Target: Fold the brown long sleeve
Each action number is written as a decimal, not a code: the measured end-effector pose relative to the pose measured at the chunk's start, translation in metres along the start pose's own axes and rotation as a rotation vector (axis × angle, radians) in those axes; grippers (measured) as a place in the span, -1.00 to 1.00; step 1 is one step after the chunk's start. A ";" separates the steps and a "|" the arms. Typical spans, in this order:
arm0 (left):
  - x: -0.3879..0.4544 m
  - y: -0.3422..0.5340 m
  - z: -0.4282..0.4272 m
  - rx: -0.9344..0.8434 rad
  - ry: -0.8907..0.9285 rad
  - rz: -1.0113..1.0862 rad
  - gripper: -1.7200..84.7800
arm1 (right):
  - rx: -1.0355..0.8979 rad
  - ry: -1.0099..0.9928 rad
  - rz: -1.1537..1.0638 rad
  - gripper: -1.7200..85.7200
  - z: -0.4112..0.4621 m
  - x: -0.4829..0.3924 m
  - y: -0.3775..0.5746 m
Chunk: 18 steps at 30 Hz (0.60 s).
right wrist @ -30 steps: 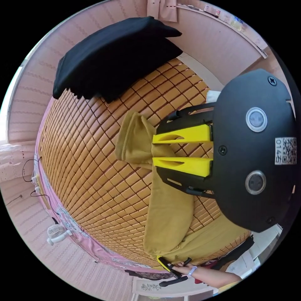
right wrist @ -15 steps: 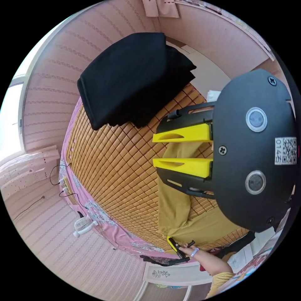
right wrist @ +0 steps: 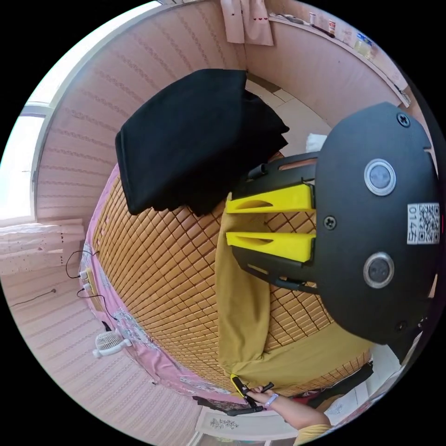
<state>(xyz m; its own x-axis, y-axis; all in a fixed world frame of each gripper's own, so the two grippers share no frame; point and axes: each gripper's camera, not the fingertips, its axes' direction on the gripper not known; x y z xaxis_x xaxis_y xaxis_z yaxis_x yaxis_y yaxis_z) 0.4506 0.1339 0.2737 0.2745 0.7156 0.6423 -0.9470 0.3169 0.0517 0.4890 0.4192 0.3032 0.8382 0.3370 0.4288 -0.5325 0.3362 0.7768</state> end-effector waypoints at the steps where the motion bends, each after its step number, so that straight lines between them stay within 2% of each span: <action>1: -0.002 0.000 0.000 0.002 -0.005 -0.011 -0.88 | -0.010 0.011 -0.011 -0.80 -0.001 -0.002 -0.002; 5: -0.006 0.000 0.005 -0.013 -0.011 -0.069 -0.88 | -0.079 0.008 -0.131 -0.78 0.014 -0.037 0.007; 8: -0.006 -0.001 0.005 0.002 -0.038 -0.078 -0.88 | -0.234 0.138 -0.203 -0.79 0.053 -0.062 0.023; 12: -0.019 -0.010 0.007 0.014 0.008 -0.154 -0.88 | -0.222 0.265 -0.335 -0.86 0.049 -0.082 0.056; 15: -0.026 -0.016 0.009 -0.026 0.062 -0.141 -0.87 | -0.171 0.213 -0.285 -0.87 0.036 -0.080 0.070; 18: -0.031 -0.012 0.005 -0.058 0.077 -0.106 -0.85 | -0.212 0.106 -0.176 -0.92 0.018 -0.076 0.067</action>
<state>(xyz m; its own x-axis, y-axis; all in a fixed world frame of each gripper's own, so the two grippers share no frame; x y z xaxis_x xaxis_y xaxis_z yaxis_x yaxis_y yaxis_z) 0.4526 0.1045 0.2565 0.3868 0.7210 0.5749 -0.9015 0.4270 0.0710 0.3923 0.4000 0.3310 0.9091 0.3432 0.2364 -0.4016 0.5705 0.7164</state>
